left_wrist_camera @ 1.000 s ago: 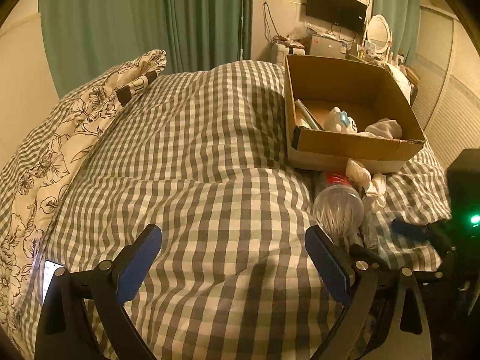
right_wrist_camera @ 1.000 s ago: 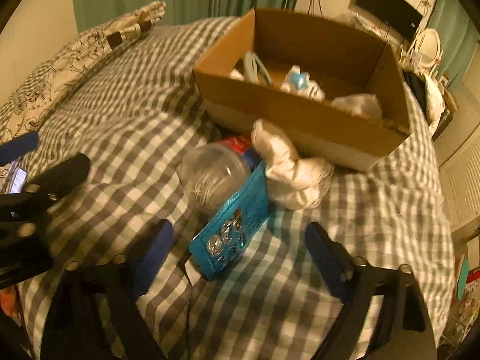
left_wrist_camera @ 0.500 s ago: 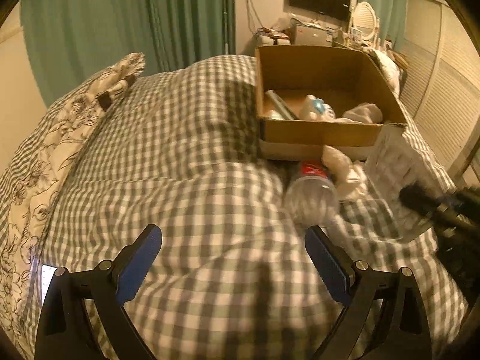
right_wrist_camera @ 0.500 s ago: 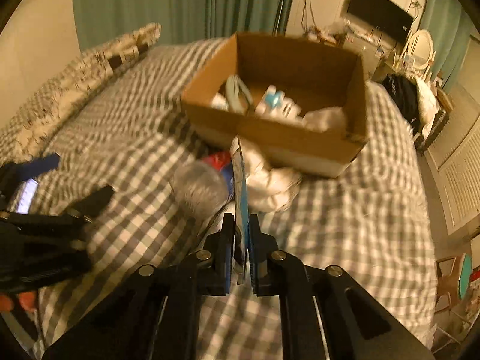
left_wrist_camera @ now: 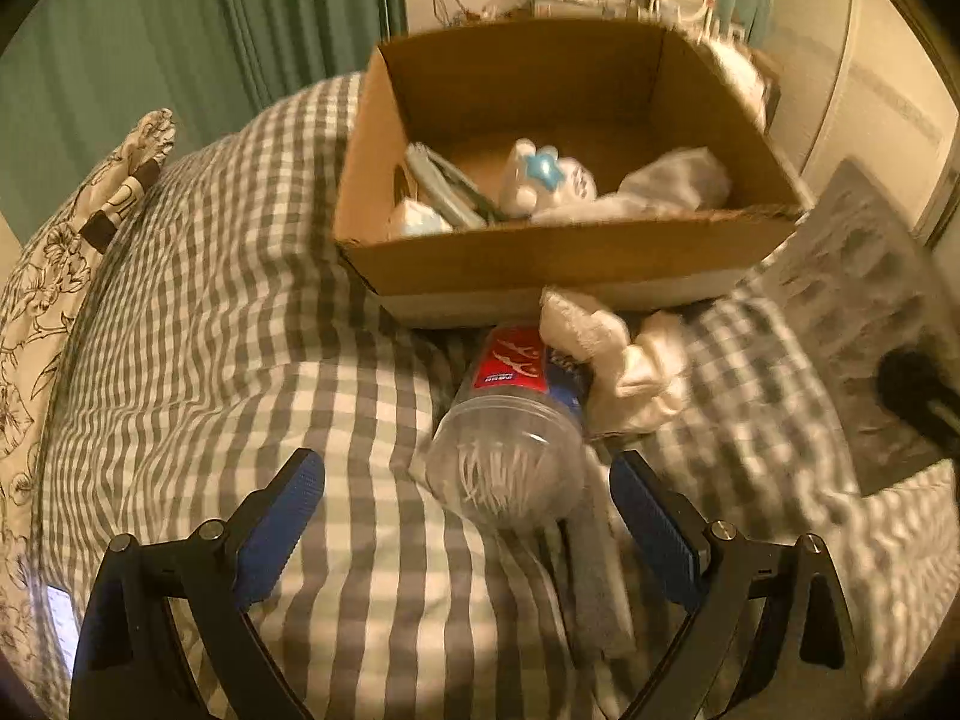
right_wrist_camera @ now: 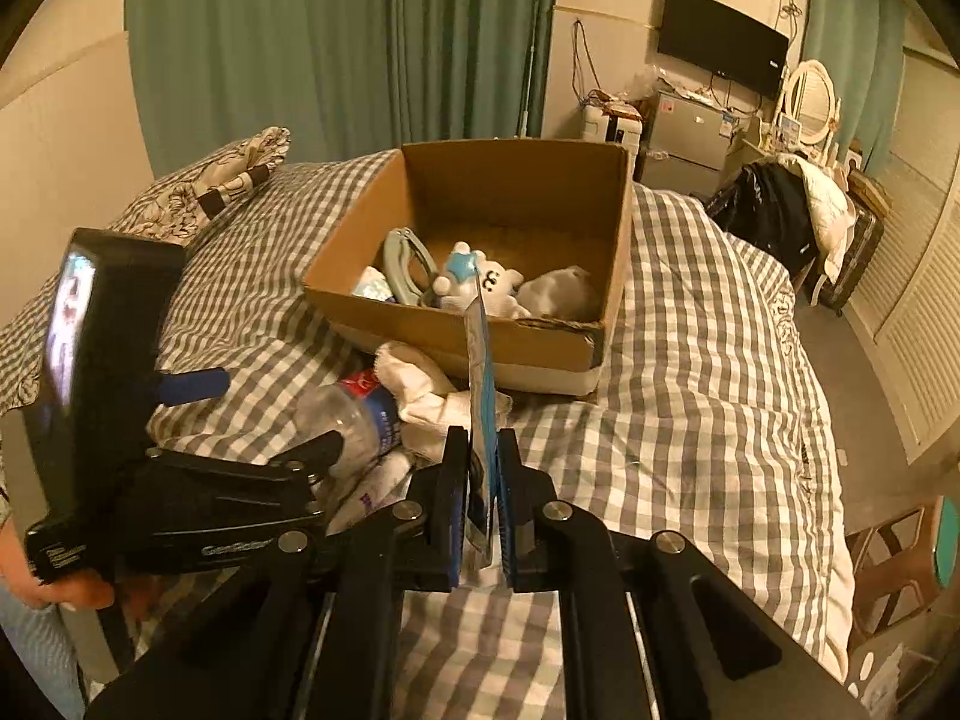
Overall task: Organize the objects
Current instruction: 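Grasp the clear water bottle with the left tool, then lower the bottle and pill box into the cardboard box and open both tools, then grasp the white tube with the left tool, then grasp the lace-trimmed cloth with the right tool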
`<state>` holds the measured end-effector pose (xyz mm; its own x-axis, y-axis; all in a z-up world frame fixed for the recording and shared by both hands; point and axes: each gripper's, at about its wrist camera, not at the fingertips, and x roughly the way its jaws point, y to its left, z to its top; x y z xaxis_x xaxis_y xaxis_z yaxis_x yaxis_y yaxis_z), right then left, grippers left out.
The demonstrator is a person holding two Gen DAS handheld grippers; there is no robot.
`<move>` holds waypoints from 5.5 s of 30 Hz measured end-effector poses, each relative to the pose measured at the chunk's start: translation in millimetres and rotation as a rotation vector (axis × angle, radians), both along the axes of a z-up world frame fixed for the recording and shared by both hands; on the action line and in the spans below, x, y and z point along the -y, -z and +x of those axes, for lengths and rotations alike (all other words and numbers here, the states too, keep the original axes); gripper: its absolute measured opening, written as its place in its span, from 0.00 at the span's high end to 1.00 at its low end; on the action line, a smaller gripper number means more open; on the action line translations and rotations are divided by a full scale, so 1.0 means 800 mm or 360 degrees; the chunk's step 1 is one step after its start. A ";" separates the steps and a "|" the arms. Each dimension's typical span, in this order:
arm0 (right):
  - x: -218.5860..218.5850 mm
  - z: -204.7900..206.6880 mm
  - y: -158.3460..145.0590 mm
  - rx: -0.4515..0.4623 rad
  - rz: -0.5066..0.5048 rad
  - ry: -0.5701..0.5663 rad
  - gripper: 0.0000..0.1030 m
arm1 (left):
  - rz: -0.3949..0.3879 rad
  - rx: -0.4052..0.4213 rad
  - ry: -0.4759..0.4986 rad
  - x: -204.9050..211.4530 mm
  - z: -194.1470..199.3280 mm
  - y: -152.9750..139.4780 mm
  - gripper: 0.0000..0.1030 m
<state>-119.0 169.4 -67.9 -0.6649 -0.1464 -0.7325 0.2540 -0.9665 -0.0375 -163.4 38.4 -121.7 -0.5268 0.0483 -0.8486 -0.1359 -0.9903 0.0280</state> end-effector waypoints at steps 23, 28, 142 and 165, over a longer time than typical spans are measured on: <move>-0.021 0.018 0.001 0.0003 -0.0036 0.0034 0.92 | 0.0088 -0.0043 -0.0005 0.007 0.052 -0.027 0.36; -0.014 0.041 -0.025 -0.0065 -0.0013 0.0028 0.92 | 0.0125 -0.0154 -0.0044 0.018 0.078 -0.069 0.36; -0.022 0.001 0.027 0.0095 -0.0131 0.0045 0.14 | 0.0135 -0.0275 -0.0263 0.060 0.072 -0.089 0.85; 0.075 -0.106 0.132 0.0395 0.0083 0.0028 0.89 | 0.0210 -0.0224 -0.0236 0.083 0.051 -0.051 0.85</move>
